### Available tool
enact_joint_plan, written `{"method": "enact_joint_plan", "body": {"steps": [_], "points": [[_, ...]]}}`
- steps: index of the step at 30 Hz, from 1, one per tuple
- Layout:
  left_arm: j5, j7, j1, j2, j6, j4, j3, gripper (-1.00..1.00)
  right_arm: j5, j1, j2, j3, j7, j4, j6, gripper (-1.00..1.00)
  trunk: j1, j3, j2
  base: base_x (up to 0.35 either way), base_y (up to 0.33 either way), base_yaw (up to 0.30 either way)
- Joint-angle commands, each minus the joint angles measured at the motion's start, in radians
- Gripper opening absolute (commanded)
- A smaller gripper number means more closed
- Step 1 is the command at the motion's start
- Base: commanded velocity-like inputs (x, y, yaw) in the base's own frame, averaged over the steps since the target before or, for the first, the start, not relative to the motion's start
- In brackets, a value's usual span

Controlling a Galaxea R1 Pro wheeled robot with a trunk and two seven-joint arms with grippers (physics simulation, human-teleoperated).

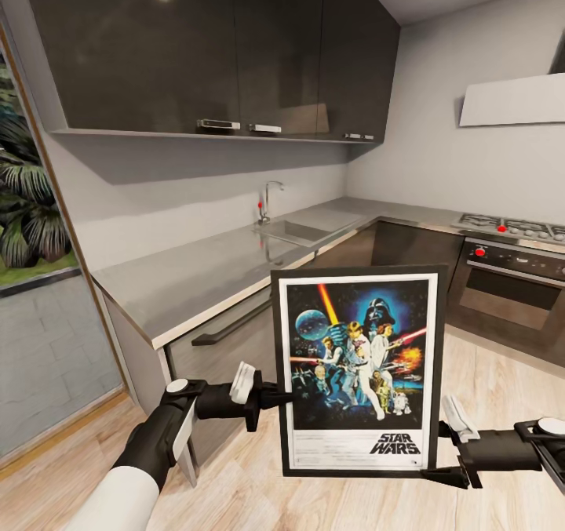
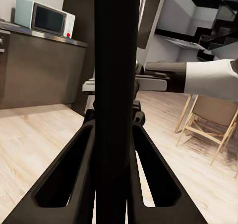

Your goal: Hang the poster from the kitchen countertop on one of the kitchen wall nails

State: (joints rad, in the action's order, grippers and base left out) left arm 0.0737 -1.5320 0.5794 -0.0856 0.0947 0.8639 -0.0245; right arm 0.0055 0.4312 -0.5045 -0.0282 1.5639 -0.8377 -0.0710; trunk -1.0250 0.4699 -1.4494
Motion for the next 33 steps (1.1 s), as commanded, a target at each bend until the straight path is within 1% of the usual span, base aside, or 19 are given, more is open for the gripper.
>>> {"method": "enact_joint_plan", "body": {"steps": [1,8,18,33], "points": [[0.003,0.000,0.001,0.000,0.006,0.000,-0.001,-1.00,0.001,0.000,0.000,-0.001,0.004,0.000,-0.003,1.00,0.000,0.001,-0.001,0.000,0.000,0.000],[0.003,-0.003,0.001,0.004,0.002,0.002,0.001,-1.00,0.001,0.001,0.001,-0.001,0.004,0.004,0.011,1.00,0.000,0.001,-0.001,0.000,0.000,0.000],[0.003,-0.035,0.000,0.007,0.002,0.004,0.004,-1.00,0.001,0.000,0.001,-0.001,0.004,0.005,0.013,1.00,0.000,0.001,-0.001,0.000,0.000,0.000],[0.002,-0.037,0.000,0.007,0.002,0.003,0.005,-1.00,0.001,0.000,0.001,0.000,0.004,0.003,0.014,1.00,0.000,0.001,-0.001,0.000,0.000,0.000]]}}
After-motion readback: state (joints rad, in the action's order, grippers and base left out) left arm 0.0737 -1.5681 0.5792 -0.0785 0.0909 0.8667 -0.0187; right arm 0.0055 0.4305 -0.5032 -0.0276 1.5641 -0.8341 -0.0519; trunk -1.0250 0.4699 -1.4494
